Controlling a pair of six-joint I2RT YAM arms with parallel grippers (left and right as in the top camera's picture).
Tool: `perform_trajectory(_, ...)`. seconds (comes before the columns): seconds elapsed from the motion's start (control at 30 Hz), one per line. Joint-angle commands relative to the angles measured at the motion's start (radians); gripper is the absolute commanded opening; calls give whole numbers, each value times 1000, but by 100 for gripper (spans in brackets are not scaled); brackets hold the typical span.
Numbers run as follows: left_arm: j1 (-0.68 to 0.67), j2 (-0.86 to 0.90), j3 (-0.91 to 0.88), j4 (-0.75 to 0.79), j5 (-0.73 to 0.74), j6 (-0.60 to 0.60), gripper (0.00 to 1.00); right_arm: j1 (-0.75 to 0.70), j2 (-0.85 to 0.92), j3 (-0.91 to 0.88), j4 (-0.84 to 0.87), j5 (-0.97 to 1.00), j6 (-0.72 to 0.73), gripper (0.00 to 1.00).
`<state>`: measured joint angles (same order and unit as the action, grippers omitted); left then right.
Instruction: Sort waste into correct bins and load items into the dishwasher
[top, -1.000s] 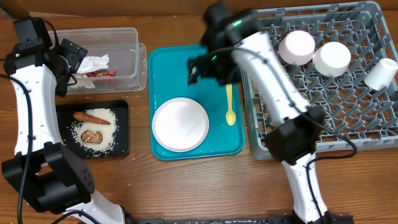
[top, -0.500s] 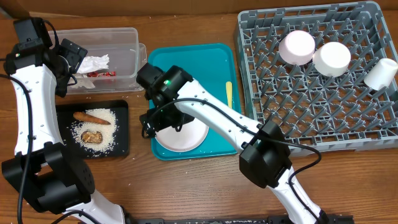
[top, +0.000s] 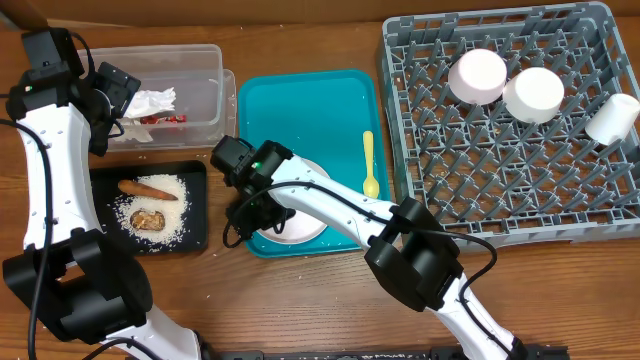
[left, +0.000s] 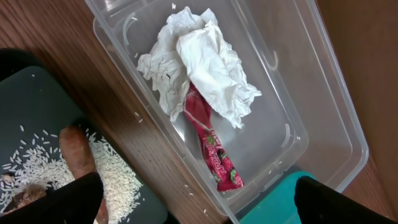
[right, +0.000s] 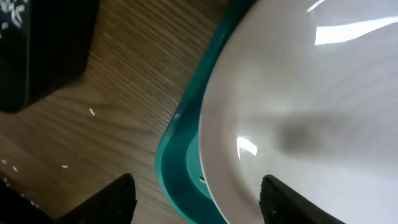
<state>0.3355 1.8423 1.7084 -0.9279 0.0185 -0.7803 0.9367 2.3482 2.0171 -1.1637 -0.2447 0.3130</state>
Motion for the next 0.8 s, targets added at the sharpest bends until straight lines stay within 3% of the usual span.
perform_trajectory(0.0, -3, 2, 9, 1, -3, -8, 100, 13, -14, -2, 8, 52, -2, 62)
perform_trajectory(0.37, -3, 2, 9, 1, -3, -8, 100, 90, 11, -2, 33, 229, 32, 53)
perform_trajectory(0.77, -3, 2, 9, 1, -3, -8, 100, 72, 44, -2, 42, 281, 28, 44)
